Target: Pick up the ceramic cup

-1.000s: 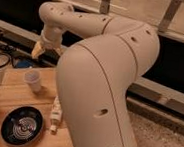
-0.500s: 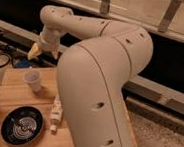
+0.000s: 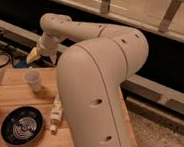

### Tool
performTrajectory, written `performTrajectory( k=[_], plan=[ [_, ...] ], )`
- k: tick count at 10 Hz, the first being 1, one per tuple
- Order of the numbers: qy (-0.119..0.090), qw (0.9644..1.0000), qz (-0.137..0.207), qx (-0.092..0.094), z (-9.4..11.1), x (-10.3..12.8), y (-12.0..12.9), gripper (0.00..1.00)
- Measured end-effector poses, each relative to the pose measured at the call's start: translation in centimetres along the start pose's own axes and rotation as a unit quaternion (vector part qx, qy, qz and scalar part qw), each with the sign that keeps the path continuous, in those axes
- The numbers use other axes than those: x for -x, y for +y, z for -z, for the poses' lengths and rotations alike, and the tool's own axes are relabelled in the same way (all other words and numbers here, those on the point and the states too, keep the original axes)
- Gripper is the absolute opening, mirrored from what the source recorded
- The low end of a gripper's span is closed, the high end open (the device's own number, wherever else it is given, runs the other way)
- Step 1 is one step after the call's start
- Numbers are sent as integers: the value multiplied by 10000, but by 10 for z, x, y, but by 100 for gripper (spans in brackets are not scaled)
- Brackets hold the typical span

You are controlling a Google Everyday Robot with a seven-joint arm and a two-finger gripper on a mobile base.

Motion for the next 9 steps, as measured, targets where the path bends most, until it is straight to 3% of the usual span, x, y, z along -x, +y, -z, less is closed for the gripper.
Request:
performTrajectory(
  k=[9],
  plan=[
    [255,9995,-182,86,-68,-7,-9,79]
  ],
)
